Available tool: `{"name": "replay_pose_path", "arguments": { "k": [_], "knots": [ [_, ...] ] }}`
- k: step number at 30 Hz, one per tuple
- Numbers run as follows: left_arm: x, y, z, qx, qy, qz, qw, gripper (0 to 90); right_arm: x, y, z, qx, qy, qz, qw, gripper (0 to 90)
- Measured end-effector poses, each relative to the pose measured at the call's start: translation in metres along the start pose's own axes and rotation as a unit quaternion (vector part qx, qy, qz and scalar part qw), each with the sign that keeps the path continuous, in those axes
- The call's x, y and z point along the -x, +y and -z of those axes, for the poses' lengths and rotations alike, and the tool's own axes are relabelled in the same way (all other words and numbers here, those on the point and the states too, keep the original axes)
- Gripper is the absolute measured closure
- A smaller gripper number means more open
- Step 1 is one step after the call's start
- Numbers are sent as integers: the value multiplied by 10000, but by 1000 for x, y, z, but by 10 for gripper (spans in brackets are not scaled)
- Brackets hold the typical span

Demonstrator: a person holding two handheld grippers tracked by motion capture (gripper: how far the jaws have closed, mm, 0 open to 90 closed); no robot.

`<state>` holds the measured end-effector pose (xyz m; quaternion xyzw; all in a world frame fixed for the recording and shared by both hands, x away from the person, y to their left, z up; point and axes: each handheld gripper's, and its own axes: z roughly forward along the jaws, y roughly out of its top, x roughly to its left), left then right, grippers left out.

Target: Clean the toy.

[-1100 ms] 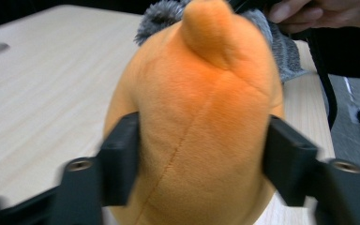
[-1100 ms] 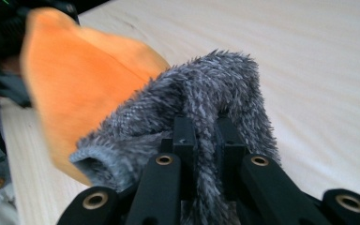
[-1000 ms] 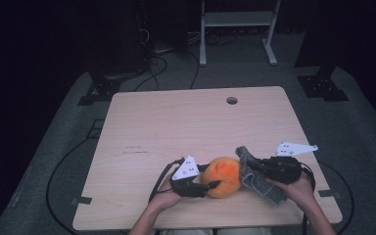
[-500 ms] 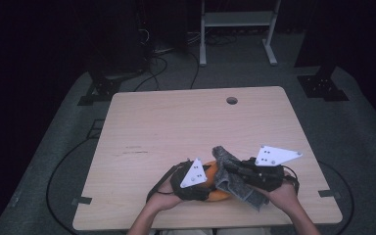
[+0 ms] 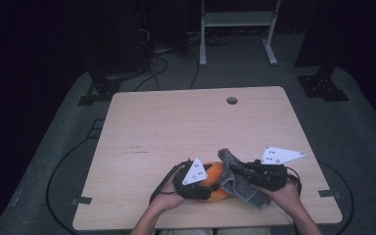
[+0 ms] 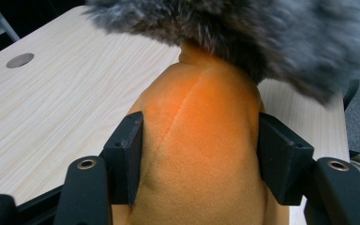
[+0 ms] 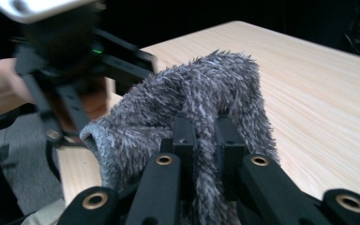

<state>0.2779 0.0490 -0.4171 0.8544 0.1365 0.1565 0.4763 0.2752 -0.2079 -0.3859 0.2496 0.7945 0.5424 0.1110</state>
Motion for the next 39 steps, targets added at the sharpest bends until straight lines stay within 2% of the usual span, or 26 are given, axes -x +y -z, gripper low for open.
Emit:
{"name": "replay_pose_path", "arguments": {
  "k": [2, 3, 4, 5, 7, 9, 10, 11, 12, 14, 16, 19, 22, 25, 28, 31, 34, 36, 37, 39],
  "knots": [
    [0, 0, 0, -13, -43, -1, 10000, 369, -7, 1, -6, -121, -11, 184, 9998, 812],
    [-1, -1, 2, 2, -121, 34, 9999, 347, -6, -1, -9, -165, 3, 177, 9997, 813],
    [-5, -1, 5, 71, -303, 166, 9994, 308, -3, -4, -10, -170, 44, 109, 9998, 813],
    [-8, -1, 7, 126, -333, 258, 9990, 242, 1, -8, -11, -164, 97, -1, 9998, 813],
    [-15, -2, 12, 168, -340, 440, 9983, 168, 3, -11, -10, -192, 52, -20, 9998, 813],
    [-20, -5, 13, 75, -372, 529, 9979, 126, 4, -12, -9, -192, 46, -57, 9998, 813],
    [-22, -8, 10, -60, -387, 528, 9978, 125, 5, -13, -8, -185, 70, -63, 9998, 813],
    [-22, -9, 9, -89, -441, 560, 9974, 125, 6, -14, -8, -184, 86, -51, 9998, 813],
    [-21, -13, 6, -85, -524, 555, 9970, 127, 7, -14, -8, -194, 90, -62, 9998, 813],
    [-20, -15, 5, -52, -549, 526, 9971, 174, 10, -17, -7, -221, 54, -82, 9997, 812],
    [-19, -15, 4, -50, -494, 522, 9974, 208, 15, -22, -6, -222, 17, -192, 9996, 812],
    [-16, -12, 3, -53, -402, 385, 9984, 243, 25, -31, -1, -277, -110, -393, 9988, 812],
    [-12, -10, 2, -35, -318, 332, 9989, 263, 30, -34, 5, -368, -232, -469, 9980, 812],
    [-10, -8, -1, -40, -278, 303, 9991, 270, 23, -21, 14, -168, -216, -330, 9991, 812],
    [-5, -5, -4, -9, -289, 247, 9993, 268, 6, -5, 14, -24, -67, 15, 10000, 812],
    [-5, -3, 0, 7, -425, 205, 9989, 209, -1, -5, 2, -279, -51, 203, 9994, 812],
    [-13, -7, 8, 259, -720, 443, 9961, 162, 2, -14, -2, -370, 33, 98, 9993, 812],
    [-17, -9, 9, 169, -567, 487, 9971, 143, 4, -16, 2, -368, 22, 65, 9993, 812],
    [-19, -12, 7, 55, -612, 515, 9968, 130, 5, -18, 3, -367, 40, 42, 9993, 811],
    [-18, -16, 3, 21, -600, 445, 9972, 159, 10, -22, 4, -330, 57, -42, 9994, 811]
  ]
}}
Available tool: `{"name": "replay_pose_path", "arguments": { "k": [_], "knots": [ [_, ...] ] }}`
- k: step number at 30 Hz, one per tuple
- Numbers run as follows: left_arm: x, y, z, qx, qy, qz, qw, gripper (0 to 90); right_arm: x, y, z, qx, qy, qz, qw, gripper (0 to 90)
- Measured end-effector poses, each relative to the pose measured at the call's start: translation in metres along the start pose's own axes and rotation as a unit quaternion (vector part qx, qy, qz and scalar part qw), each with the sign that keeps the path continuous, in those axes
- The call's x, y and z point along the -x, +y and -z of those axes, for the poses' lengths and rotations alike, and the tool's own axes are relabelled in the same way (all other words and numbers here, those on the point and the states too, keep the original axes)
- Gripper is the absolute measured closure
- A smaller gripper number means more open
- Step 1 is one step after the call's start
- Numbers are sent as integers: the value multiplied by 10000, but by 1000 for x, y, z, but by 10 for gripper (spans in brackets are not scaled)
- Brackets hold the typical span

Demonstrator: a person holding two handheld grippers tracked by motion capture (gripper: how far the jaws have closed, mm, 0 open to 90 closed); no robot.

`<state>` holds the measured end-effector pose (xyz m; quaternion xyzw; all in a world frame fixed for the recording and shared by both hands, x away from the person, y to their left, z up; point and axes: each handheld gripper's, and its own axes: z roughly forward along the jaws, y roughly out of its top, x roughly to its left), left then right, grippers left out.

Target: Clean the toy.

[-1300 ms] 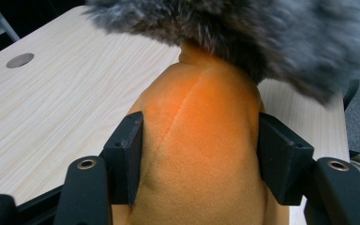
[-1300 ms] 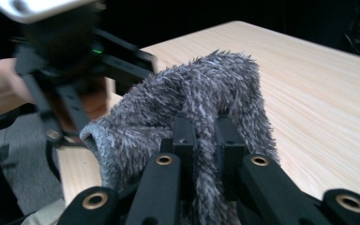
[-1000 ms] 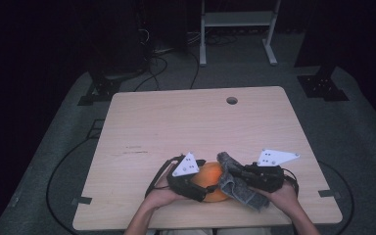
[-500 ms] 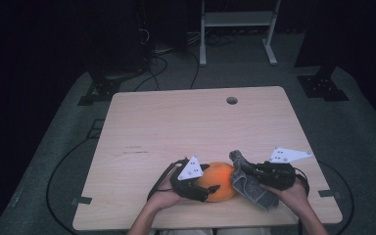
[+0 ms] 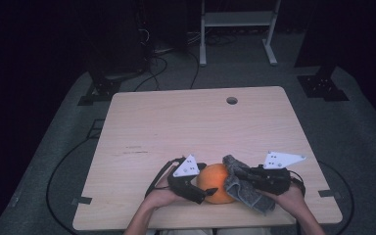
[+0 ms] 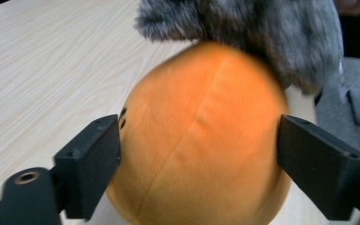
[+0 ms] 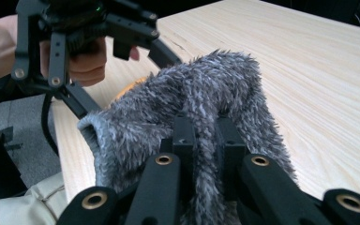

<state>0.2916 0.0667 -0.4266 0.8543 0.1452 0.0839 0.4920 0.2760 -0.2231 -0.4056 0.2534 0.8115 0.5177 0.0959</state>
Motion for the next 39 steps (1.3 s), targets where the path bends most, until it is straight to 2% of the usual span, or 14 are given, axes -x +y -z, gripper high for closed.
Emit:
{"name": "replay_pose_path", "arguments": {
  "k": [2, 4, 7, 11, 13, 15, 20, 22, 25, 28, 30, 32, 34, 39],
  "knots": [
    [1, -1, -1, 97, -3, 63, 9999, 216, 7, -5, 1, -32, -84, -77, 9999, 810],
    [4, 1, -3, 111, 76, 10, 9999, 261, 15, -10, 5, -60, -188, -200, 9996, 810],
    [7, 4, -6, 77, 221, -39, 9997, 286, 16, -7, 12, -50, -286, -261, 9992, 811],
    [11, 7, -10, 87, 361, -13, 9993, 288, -4, 10, 12, 104, -158, 43, 9998, 810],
    [12, 8, -10, 66, 397, 21, 9992, 282, -13, 16, 4, 6, -158, 263, 9995, 810],
    [11, 7, -7, 66, 271, 24, 9996, 266, -14, 14, -2, -69, -170, 298, 9994, 810],
    [9, 6, 0, 311, -374, 10, 9988, 261, 3, -3, 5, -113, -289, 59, 9995, 808],
    [8, 6, 1, 394, -349, -73, 9986, 228, 9, -7, 9, -112, -286, -25, 9995, 808],
    [3, 3, -3, 221, -122, 52, 9997, 128, 12, -9, 11, -110, -287, -38, 9995, 808],
    [-1, -3, -11, 40, -272, 199, 9994, 77, 15, -11, 12, -87, -266, -78, 9996, 808],
    [-1, -5, -14, 22, -396, 237, 9989, 103, 16, -12, 11, -70, -211, -122, 9997, 807],
    [1, -6, -14, 129, -318, 170, 9993, 198, 15, -12, 11, -88, -230, -143, 9996, 807],
    [3, -4, -14, 86, -187, 175, 9996, 306, 10, -5, 13, -58, -234, -168, 9996, 812],
    [7, -2, -17, 103, -67, 129, 9998, 301, -23, 20, -2, 53, 90, 332, 9994, 812]
  ]
}}
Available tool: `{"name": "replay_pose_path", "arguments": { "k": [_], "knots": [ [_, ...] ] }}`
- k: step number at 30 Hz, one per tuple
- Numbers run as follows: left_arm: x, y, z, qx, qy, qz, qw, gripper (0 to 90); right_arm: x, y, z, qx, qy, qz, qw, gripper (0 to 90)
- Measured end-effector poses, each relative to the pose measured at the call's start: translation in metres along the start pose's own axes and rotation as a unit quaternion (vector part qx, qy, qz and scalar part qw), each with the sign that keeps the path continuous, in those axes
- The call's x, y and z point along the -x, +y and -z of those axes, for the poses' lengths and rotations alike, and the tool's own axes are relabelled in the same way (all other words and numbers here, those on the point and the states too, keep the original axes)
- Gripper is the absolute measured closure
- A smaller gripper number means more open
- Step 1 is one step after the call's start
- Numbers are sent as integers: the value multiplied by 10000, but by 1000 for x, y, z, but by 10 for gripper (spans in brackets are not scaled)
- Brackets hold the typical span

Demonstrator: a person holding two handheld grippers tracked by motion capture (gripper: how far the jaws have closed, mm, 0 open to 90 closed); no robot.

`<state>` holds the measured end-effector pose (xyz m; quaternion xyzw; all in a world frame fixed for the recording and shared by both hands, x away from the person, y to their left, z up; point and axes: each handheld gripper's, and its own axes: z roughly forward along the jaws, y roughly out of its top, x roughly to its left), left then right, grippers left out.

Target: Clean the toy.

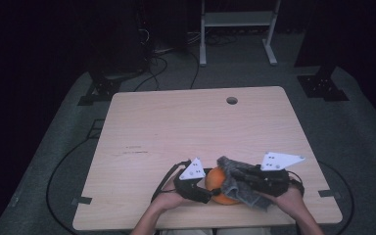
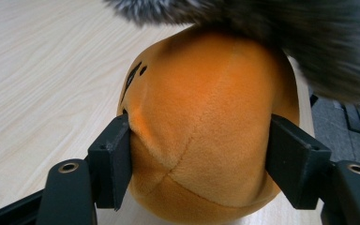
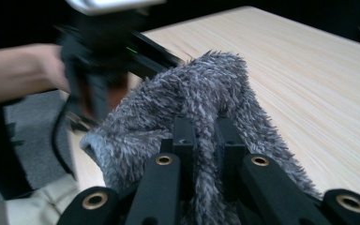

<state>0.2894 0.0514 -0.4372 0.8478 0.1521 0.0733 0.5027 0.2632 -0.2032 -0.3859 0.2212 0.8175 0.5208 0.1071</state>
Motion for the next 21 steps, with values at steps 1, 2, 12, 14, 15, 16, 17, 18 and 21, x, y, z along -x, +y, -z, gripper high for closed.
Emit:
{"name": "replay_pose_path", "arguments": {
  "k": [1, 2, 12, 14, 15, 16, 17, 18, 21],
  "knots": [
    [0, 0, 0, 0, 0, 0, 10000, 299, 0, 0, 0, 0, 0, 0, 10000, 812],
    [-1, -1, 1, 4, 8, 6, 10000, 300, -7, 4, -7, -112, -45, 161, 9998, 811],
    [0, 2, 1, 321, -121, 262, 9991, 327, 39, -34, 22, -99, -558, -682, 9961, 811],
    [2, 7, 3, 369, -115, 291, 9988, 339, 37, -30, 23, -54, -575, -645, 9962, 812],
    [2, 7, 3, 369, -115, 291, 9988, 340, 35, -26, 24, -8, -601, -570, 9966, 812],
    [3, 15, 9, 405, -9, 274, 9988, 340, 32, -21, 25, 68, -599, -526, 9968, 812],
    [4, 19, 14, 425, 50, 205, 9989, 341, 29, -17, 26, 160, -568, -481, 9971, 812],
    [4, 24, 20, 432, 111, 163, 9989, 342, 26, -12, 26, 235, -496, -447, 9975, 812],
    [6, 31, 29, 285, 294, -17, 9992, 342, 11, 2, 21, 346, -296, -260, 9986, 811]
  ]
}}
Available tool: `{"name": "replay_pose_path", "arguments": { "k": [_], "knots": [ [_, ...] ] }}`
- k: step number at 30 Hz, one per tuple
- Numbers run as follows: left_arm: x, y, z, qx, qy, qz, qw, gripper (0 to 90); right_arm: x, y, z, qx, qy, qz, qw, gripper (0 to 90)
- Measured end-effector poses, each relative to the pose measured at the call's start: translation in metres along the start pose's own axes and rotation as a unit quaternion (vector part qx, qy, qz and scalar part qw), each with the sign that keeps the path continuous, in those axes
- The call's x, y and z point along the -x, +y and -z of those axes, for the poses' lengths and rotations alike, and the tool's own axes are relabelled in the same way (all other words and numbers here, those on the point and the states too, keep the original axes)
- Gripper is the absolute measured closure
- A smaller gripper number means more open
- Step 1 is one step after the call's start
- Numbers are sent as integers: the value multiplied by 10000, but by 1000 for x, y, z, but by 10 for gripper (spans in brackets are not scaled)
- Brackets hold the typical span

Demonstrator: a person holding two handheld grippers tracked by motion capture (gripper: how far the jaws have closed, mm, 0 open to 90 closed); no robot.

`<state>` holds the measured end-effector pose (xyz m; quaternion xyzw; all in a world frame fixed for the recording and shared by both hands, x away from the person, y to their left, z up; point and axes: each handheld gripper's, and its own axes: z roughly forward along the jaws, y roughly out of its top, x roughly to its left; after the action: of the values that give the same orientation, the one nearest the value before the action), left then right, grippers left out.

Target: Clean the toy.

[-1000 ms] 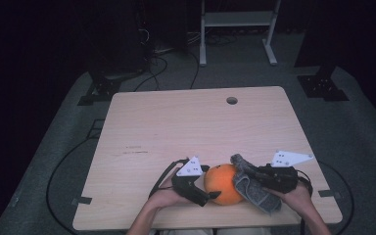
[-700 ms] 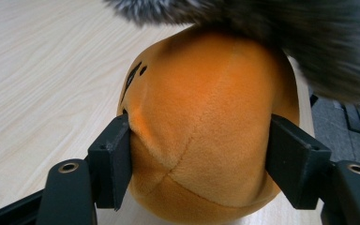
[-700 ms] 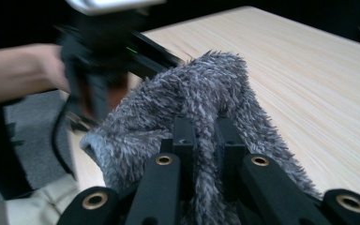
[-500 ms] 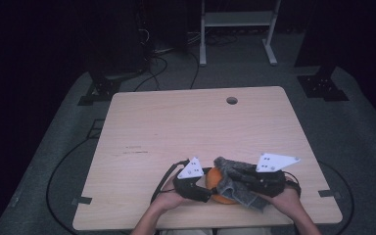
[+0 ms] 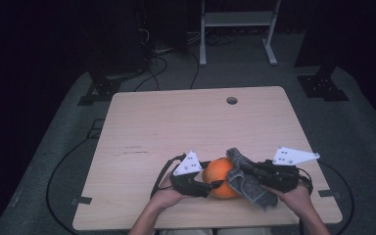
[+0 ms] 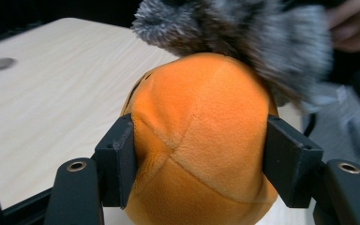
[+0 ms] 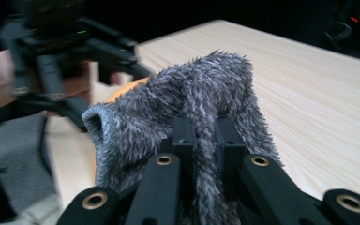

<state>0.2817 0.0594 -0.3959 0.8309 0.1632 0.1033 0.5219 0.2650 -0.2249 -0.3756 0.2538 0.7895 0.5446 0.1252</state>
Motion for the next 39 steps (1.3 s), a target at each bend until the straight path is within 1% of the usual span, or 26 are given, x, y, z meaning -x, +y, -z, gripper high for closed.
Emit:
{"name": "replay_pose_path", "arguments": {
  "k": [1, 4, 6, 8, 10, 11, 12, 13, 14, 16, 18, 20, 22, 23, 24, 25, 26, 27, 28, 29, 30, 31, 33, 35, 37, 39],
  "knots": [
    [1, 4, 5, -85, 157, -119, 9998, 342, -6, 4, -3, 46, 77, 69, 9999, 811],
    [0, 5, 9, -146, 191, -70, 9997, 342, -19, 12, -12, 153, 180, 182, 9996, 811],
    [0, 3, 7, -245, 270, -5, 9993, 341, -21, 11, -19, 101, 43, 292, 9995, 811],
    [0, 0, 4, -309, 279, 23, 9991, 338, -19, 8, -22, 48, -6, 227, 9997, 811],
    [0, -6, -5, -447, 240, 90, 9987, 306, -7, -10, -33, -205, -154, 21, 9997, 810],
    [-1, -11, -9, -306, 140, 116, 9994, 274, -4, -16, -35, -198, -148, -55, 9997, 809],
    [-1, -11, -9, -306, 140, 116, 9994, 246, -4, -16, -35, -198, -148, -55, 9997, 809],
    [-5, -12, -8, -89, 74, 57, 9999, 207, 2, -22, -34, -136, -128, -148, 9997, 808],
    [-7, -12, -6, 12, 64, 69, 10000, 184, 4, -23, -32, -145, -181, -148, 9996, 808],
    [-9, -14, -6, 30, 67, 77, 9999, 133, 7, -24, -30, -139, -198, -224, 9995, 807],
    [-14, -22, -8, -66, -14, 223, 9997, 108, 10, -26, -29, -141, -226, -237, 9994, 808],
    [-15, -24, -10, -83, -65, 205, 9997, 104, 10, -26, -28, -142, -241, -276, 9992, 807],
    [-12, -27, -15, -105, -119, 130, 9998, 119, 13, -27, -28, -136, -280, -285, 9991, 806],
    [-8, -26, -14, -179, -324, -97, 9993, 157, 16, -28, -27, -155, -358, -288, 9988, 806],
    [-8, -26, -14, -179, -324, -97, 9993, 174, 17, -29, -26, -181, -418, -285, 9986, 805],
    [-6, -24, -11, -184, -394, -214, 9988, 189, 20, -30, -25, -198, -475, -296, 9982, 805],
    [-6, -23, -10, -102, -382, -270, 9989, 188, 22, -31, -24, -200, -491, -343, 9980, 805],
    [-7, -23, -12, -103, -258, -302, 9992, 176, 25, -32, -23, -190, -478, -405, 9979, 805],
    [-7, -23, -12, -103, -258, -302, 9992, 154, 26, -33, -23, -174, -471, -434, 9978, 805],
    [-8, -25, -16, -148, -102, -318, 9993, 154, 26, -33, -23, -174, -471, -434, 9978, 805],
    [-9, -26, -21, -276, -48, -246, 9993, 108, 26, -33, -24, -161, -461, -458, 9978, 804],
    [-11, -30, -27, -329, -156, -12, 9993, 76, 25, -33, -25, -169, -425, -414, 9981, 804],
    [-11, -28, -26, -288, -115, 106, 9995, 157, 25, -33, -25, -181, -441, -397, 9981, 804],
    [-8, -24, -21, -194, -32, 57, 9998, 271, 26, -32, -22, -142, -443, -422, 9980, 805],
    [-8, -21, -18, -205, -75, 135, 9997, 312, 25, -28, -17, -65, -385, -410, 9984, 808],
    [-9, -13, -6, -127, -60, 193, 9997, 319, 21, -23, -14, -24, -345, -282, 9990, 809]
  ]
}}
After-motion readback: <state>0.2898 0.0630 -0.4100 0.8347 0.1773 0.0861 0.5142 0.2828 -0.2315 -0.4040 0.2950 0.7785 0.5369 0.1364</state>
